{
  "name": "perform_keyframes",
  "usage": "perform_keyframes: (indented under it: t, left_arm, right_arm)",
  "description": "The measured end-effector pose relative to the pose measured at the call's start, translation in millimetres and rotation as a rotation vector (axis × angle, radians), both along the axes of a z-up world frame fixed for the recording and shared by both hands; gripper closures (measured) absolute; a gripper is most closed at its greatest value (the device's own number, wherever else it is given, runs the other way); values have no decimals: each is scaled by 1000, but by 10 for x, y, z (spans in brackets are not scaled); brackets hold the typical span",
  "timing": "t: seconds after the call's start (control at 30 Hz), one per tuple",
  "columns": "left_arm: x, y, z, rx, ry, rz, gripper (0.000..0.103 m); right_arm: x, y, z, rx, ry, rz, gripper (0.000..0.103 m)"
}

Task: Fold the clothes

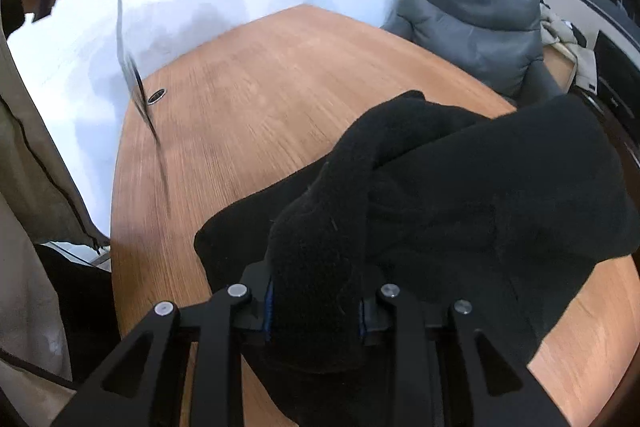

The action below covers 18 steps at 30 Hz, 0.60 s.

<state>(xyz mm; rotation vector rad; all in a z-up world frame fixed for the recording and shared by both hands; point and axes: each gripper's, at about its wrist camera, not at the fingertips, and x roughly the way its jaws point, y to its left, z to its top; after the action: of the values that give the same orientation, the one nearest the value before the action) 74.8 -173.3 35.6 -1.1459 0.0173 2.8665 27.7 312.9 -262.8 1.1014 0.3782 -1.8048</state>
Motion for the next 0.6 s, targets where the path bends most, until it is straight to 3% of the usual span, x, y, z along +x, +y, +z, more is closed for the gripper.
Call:
perform_keyframes:
  t: [0.07,0.13,0.23,0.33,0.4,0.47,0.6]
  left_arm:
    - [-84,-31,-165,-32,-52,-2,0]
    - [-337,358,-694,-74,-125,-120,0]
    - [-687,1183,-1637,-127,-229,-403,0]
    - [-775,2158,-2690,-206,-267,-748,0]
    - [-782,2553,-3139,-270,-259,-911,0]
    - [-846,2837,-3430,-259,-252,-1000,0]
    - [-1020,2983,-3577,-162,-229,-1085,0]
  right_arm:
    - [-9,3,-16,-11,-5,-4,73]
    - [6,-15,-41,-10,2,5,73]
    - [44,-130,-132,22,42,38,72]
    - [148,-245,-212,61,105,79,72]
    - [172,-260,-227,73,123,86,72]
    - [196,-274,-243,85,142,92,72]
    - [210,-219,-251,77,143,83,72]
